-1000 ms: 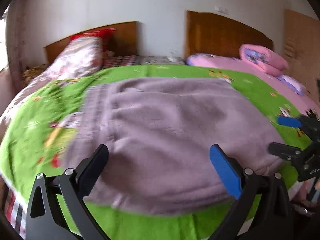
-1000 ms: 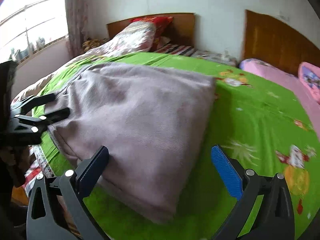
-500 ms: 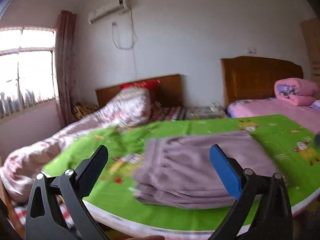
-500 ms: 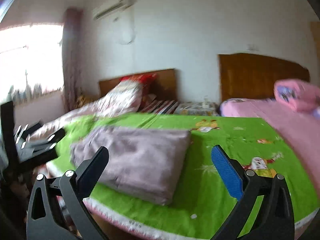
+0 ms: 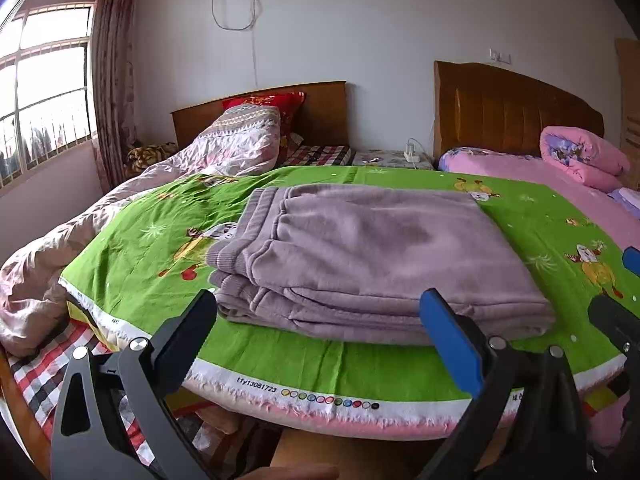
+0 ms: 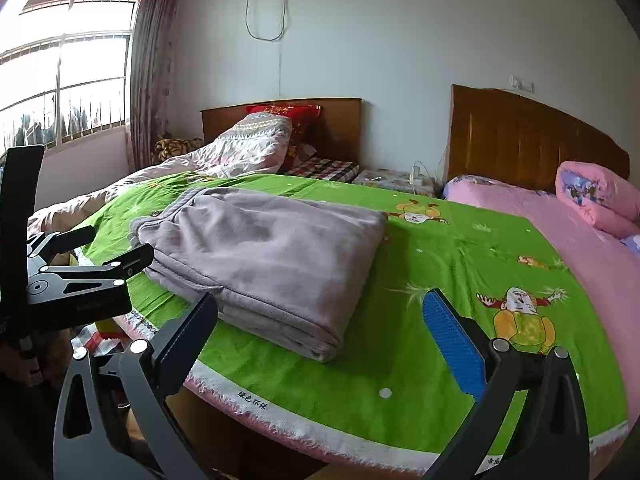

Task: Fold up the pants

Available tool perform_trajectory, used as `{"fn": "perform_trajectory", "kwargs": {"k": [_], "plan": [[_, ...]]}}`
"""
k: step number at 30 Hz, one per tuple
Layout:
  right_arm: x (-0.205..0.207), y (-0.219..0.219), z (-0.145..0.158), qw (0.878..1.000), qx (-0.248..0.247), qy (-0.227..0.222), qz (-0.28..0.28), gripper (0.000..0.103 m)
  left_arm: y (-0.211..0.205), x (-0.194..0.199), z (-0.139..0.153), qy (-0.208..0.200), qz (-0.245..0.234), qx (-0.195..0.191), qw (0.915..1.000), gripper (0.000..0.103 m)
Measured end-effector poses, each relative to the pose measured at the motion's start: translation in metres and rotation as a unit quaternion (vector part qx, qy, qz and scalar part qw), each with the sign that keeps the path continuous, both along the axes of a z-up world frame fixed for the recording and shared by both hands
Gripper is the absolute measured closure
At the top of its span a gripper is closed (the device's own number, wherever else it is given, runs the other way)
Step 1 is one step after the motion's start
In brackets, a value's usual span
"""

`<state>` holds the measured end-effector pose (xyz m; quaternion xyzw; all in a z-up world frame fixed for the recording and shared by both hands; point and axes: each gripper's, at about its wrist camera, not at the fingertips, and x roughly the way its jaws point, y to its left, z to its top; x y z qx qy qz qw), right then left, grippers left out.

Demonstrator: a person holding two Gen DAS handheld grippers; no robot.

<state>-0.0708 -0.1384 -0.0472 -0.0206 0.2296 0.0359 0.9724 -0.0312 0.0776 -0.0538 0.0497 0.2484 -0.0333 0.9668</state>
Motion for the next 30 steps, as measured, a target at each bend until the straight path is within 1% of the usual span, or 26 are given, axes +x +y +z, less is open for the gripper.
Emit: {"fn": "perform_trajectory", "kwargs": {"k": [5, 30], "plan": [[0.0004, 0.0002, -0.0004, 1.000, 0.001, 0.001, 0.001, 0.004, -0.0023, -0.0053, 0.0023, -0.003, -0.007, 0.006, 1.0000, 0.002], [-0.0006, 0.0014, -0.0024, 1.000, 0.002, 0.004, 0.002, 0.004, -0.0021, -0.0048, -0.0008, 0.003, -0.010, 0.009, 0.9999, 0.002]]}}
